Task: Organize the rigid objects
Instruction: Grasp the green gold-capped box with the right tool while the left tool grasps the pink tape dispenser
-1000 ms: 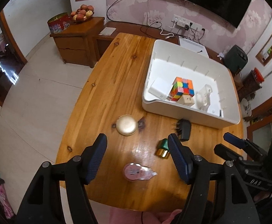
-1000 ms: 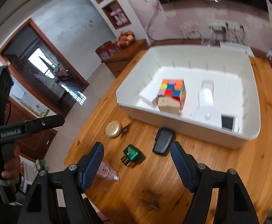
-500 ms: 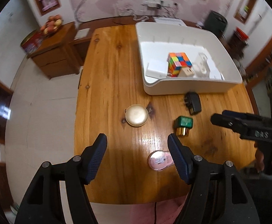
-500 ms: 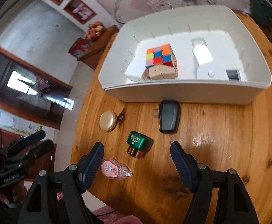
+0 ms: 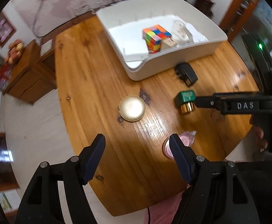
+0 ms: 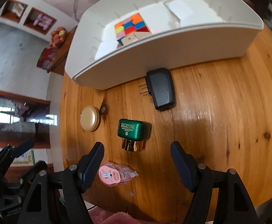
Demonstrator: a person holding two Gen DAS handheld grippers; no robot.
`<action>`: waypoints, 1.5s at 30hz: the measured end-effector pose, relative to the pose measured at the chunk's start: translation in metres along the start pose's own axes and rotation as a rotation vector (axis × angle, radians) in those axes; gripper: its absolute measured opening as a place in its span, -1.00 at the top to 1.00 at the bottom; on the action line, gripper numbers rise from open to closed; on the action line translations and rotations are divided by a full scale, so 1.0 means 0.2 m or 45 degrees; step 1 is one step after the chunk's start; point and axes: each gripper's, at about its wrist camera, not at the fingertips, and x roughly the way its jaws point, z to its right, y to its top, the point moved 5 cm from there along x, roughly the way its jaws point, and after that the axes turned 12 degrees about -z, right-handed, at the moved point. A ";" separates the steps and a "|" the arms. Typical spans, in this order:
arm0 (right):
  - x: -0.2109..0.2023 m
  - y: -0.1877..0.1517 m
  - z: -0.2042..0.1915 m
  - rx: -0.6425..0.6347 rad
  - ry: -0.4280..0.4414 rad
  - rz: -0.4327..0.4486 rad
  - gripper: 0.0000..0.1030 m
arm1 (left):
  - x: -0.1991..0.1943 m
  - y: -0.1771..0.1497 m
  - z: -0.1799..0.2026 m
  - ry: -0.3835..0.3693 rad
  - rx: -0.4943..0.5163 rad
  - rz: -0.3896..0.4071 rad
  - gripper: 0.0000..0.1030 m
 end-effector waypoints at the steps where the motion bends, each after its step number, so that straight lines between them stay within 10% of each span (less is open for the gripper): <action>1: 0.01 -0.01 0.00 0.022 -0.002 0.004 -0.45 | 0.01 0.00 0.00 0.001 0.025 -0.009 -0.45; 24: 0.16 0.02 0.01 0.200 0.032 0.048 -0.10 | 0.34 0.00 0.12 -0.327 0.260 -0.238 -0.55; 45: 0.16 0.01 0.05 0.244 0.093 0.060 0.11 | 0.46 -0.02 0.37 -0.266 0.472 -0.354 -0.55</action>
